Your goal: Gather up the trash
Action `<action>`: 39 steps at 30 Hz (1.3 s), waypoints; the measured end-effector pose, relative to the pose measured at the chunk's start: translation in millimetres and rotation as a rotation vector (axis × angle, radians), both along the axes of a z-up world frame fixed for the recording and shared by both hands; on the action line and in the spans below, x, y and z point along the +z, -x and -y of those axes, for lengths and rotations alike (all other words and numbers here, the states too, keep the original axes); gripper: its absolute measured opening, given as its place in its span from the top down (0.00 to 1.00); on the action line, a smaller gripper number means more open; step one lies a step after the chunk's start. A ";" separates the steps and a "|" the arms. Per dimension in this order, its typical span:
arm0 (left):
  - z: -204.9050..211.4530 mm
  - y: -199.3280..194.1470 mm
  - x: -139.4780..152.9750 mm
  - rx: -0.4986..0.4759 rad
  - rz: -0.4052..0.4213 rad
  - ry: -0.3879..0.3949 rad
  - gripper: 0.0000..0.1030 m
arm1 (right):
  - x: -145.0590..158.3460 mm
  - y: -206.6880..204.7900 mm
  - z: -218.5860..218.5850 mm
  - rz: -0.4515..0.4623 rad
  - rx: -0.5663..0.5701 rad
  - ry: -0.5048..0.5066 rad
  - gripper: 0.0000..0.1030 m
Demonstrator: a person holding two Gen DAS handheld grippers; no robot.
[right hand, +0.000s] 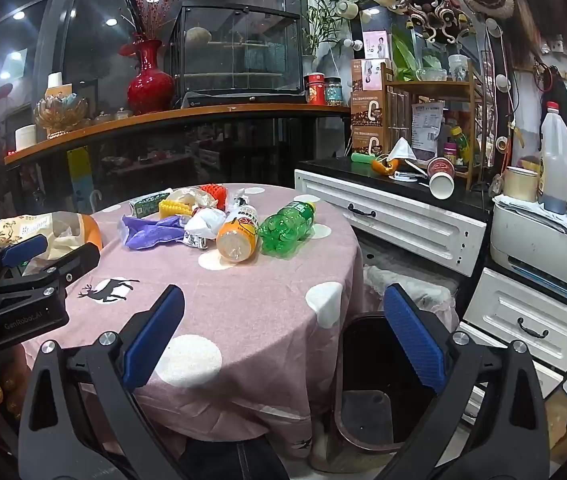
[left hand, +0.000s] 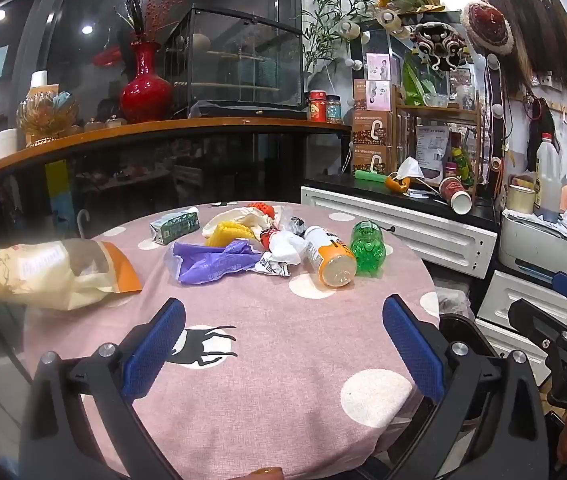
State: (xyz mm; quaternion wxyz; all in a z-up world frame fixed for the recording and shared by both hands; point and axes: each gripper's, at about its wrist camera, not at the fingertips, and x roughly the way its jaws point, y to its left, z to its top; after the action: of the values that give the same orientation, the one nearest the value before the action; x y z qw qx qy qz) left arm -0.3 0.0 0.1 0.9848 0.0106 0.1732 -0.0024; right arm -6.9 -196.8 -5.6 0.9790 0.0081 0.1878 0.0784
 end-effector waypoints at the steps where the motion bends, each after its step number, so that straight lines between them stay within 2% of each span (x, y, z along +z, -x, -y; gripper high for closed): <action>1: 0.0 0.1 0.0 0.000 -0.001 0.001 0.05 | 0.0 0.3 0.2 0.003 0.000 -0.004 0.05; 39: -0.3 -1.8 1.1 -0.001 -0.018 0.003 0.05 | -1.0 -1.0 2.2 -0.004 0.001 -0.006 0.05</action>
State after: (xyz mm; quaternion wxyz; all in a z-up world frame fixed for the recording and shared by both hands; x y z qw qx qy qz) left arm 1.4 0.3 1.2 0.9832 0.0090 0.1822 -0.0034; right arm -5.9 -199.0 -6.6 0.9786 0.0111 0.1897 0.0793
